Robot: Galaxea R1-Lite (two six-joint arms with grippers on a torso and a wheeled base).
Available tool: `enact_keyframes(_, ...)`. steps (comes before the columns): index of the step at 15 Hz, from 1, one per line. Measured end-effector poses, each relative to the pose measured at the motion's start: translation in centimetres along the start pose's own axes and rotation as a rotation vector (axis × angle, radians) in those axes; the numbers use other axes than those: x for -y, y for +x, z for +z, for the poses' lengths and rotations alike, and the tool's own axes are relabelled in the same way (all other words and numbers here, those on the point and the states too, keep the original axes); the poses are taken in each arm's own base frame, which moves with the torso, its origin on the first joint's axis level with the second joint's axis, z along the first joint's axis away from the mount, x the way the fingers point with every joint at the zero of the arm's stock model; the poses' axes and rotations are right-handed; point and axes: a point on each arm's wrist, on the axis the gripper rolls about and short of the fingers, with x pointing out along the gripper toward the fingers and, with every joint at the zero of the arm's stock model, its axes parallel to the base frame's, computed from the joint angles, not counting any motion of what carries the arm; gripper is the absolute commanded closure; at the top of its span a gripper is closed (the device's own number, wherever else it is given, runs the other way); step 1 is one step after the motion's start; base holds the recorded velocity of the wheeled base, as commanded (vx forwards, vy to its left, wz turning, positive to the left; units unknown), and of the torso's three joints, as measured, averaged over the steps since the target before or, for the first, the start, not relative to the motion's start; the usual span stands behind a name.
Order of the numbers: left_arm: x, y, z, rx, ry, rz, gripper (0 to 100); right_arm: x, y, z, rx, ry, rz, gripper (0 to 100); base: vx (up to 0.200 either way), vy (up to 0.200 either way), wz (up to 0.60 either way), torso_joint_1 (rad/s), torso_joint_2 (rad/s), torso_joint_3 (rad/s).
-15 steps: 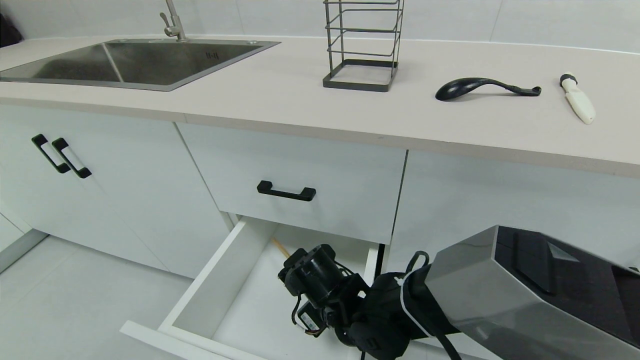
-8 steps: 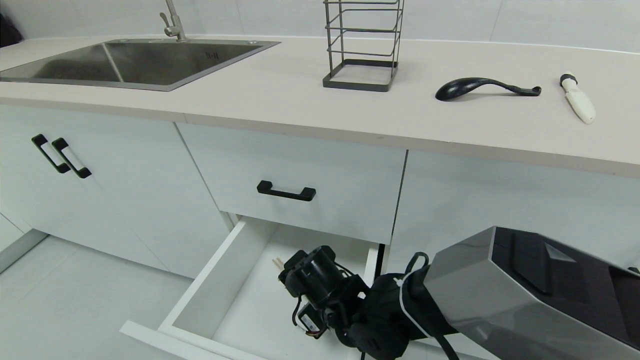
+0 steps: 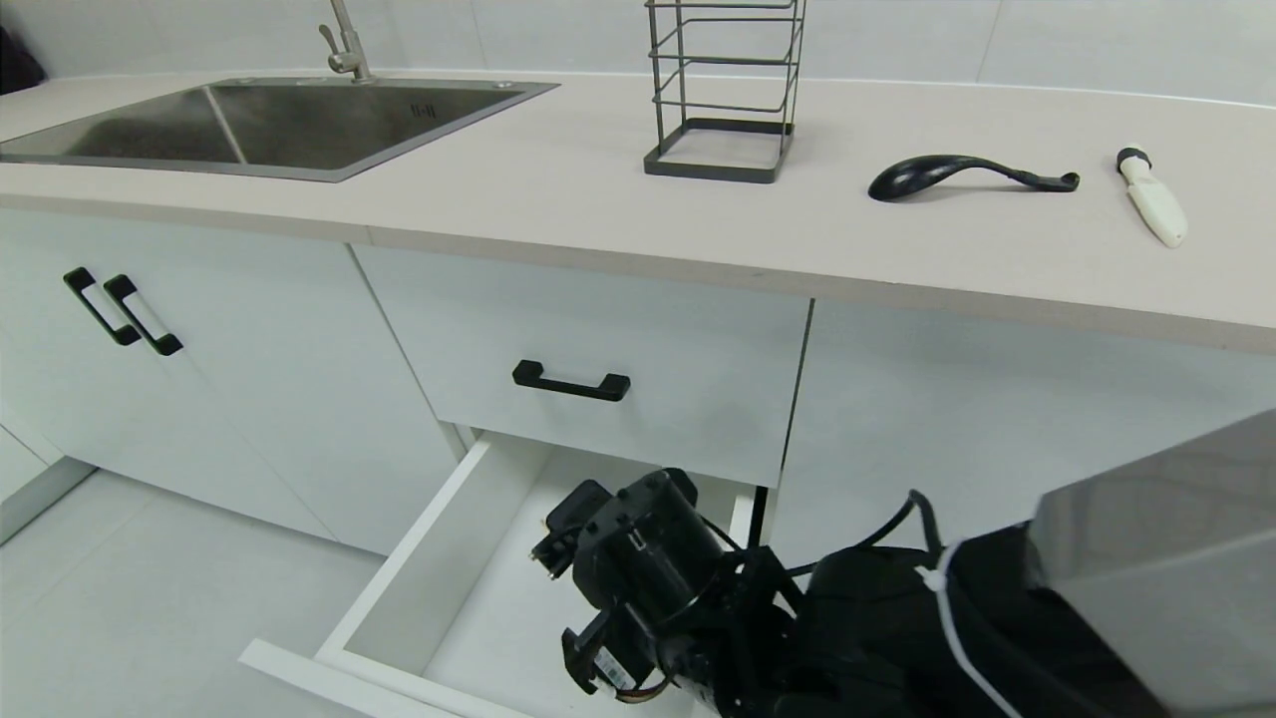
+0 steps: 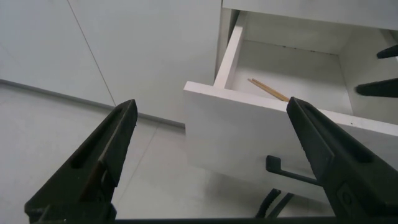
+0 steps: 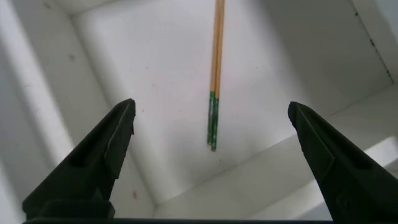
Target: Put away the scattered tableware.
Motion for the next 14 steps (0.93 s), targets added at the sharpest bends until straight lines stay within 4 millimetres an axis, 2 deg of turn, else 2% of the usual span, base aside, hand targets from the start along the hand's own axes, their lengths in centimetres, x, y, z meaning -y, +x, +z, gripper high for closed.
enact_keyframes(5,0.0,0.0,0.0,0.000,0.000,0.000,0,1.3,-7.1,-1.7,0.215,-0.004,0.148,0,0.000,0.000,0.00,0.000,0.00,0.000)
enact_keyframes(8,0.0,0.0,0.0,0.000,0.000,0.000,0,2.7,-11.4,-4.7,0.285,-0.017,0.231,0,0.000,0.000,0.00,0.000,0.00,0.000)
enact_keyframes(10,0.0,0.0,0.0,0.000,0.000,0.000,0,4.4,-14.2,-6.6,0.319,-0.038,0.260,0,0.000,0.000,0.00,0.000,0.00,0.000)
enact_keyframes(12,0.0,0.0,0.0,0.000,0.000,0.000,0,6.1,-16.0,-8.8,0.319,-0.078,0.260,0,0.000,0.000,0.00,0.000,0.00,0.000)
enact_keyframes(14,0.0,0.0,0.0,0.000,0.000,0.000,0,7.0,-16.8,-10.6,0.296,-0.102,0.246,0,0.000,0.000,0.00,0.000,0.00,0.000)
